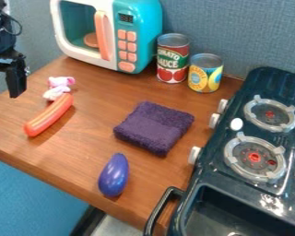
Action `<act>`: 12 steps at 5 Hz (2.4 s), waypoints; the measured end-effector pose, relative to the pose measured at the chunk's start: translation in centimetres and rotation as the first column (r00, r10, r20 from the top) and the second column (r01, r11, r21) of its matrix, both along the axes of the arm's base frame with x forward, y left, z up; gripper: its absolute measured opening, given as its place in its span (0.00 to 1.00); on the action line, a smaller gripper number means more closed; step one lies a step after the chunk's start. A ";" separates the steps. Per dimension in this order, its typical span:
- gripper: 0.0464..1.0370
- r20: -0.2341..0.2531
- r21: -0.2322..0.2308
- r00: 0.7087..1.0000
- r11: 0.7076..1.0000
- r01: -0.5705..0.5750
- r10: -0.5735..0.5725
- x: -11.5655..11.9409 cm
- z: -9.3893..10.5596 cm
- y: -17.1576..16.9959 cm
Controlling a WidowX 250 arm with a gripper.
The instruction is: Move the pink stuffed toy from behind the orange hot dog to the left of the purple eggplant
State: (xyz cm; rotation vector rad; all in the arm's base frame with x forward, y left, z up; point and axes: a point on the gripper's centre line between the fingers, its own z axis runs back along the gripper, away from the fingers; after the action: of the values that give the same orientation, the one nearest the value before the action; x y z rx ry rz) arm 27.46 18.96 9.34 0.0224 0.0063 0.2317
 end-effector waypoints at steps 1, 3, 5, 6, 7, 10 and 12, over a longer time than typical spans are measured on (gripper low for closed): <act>0.96 -0.034 -0.024 0.999 1.000 -0.006 0.005 -0.2 -1.3 -0.2; 0.96 0.034 -0.004 0.998 0.999 -0.047 0.048 4.9 -2.3 1.0; 0.96 0.051 -0.031 0.997 0.998 -0.061 0.063 8.4 -2.3 1.4; 0.96 0.035 -0.034 0.997 0.997 -0.074 0.076 10.0 -3.0 1.2; 0.96 -0.005 -0.025 0.995 0.994 -0.104 0.104 11.1 -4.4 1.8; 0.50 -0.032 -0.029 0.989 0.989 -0.148 0.147 12.7 -6.4 1.8; 0.40 -0.066 -0.045 0.993 0.994 -0.100 0.097 11.1 -6.1 1.1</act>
State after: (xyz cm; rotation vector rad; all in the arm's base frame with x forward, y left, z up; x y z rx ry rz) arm 38.51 20.09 3.22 -0.0185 0.0766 0.3297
